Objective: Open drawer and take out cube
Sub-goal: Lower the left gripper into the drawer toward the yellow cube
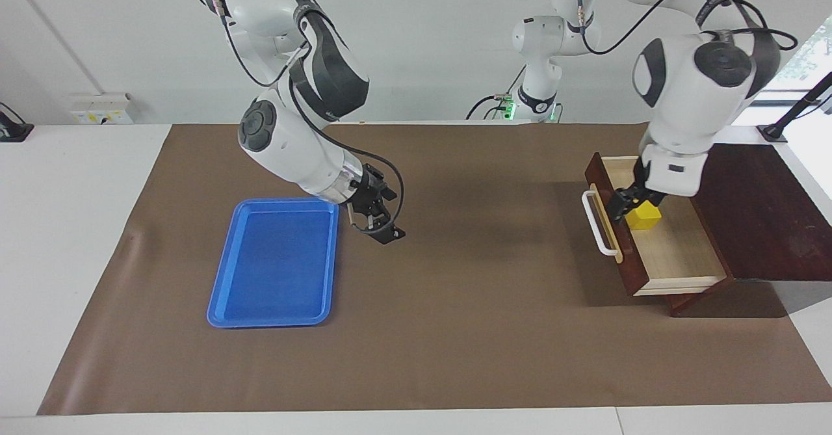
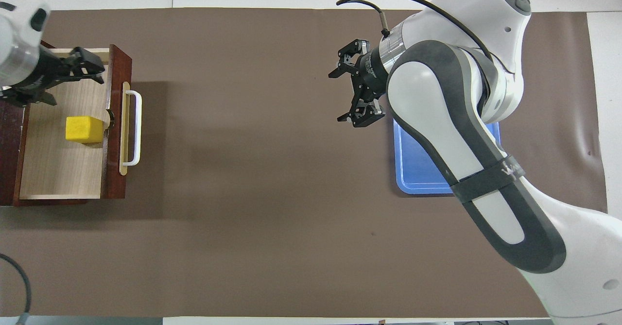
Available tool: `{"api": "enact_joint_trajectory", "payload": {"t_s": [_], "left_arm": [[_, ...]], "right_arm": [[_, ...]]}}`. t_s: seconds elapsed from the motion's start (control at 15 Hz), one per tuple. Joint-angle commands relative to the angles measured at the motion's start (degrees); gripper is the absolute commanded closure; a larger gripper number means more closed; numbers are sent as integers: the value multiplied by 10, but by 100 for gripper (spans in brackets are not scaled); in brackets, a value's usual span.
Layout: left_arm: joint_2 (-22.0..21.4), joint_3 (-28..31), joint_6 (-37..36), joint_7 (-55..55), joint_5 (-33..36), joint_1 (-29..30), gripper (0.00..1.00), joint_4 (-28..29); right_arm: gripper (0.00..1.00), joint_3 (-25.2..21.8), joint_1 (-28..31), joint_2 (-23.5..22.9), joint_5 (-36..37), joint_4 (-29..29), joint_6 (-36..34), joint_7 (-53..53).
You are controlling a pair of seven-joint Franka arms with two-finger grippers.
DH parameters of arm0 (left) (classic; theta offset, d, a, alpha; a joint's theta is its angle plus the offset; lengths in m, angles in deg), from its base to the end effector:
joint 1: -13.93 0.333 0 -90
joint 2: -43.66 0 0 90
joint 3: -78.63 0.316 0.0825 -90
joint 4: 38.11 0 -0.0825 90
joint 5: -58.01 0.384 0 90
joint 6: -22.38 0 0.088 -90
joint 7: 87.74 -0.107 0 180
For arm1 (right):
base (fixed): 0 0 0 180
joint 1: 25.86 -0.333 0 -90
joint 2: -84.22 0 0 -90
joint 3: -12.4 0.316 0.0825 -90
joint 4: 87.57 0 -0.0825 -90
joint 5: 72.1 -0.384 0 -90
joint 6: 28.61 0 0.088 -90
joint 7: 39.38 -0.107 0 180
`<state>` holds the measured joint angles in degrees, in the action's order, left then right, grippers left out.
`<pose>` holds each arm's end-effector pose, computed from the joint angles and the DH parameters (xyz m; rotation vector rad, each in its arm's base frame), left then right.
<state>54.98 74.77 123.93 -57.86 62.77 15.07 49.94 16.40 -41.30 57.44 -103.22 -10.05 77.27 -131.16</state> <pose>0.6270 -0.0190 0.5424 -3.0040 -0.7042 -0.0867 0.6519 0.2631 0.4714 -2.0804 1.7802 0.6220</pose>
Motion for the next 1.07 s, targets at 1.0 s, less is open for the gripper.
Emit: {"api": "enact_joint_trajectory", "payload": {"t_s": [1.0], "left_arm": [[-73, 12, 184, 633, -18, 68, 0, 212]], "right_arm": [[4, 0, -3, -11, -3, -12, 5, -8]]}}
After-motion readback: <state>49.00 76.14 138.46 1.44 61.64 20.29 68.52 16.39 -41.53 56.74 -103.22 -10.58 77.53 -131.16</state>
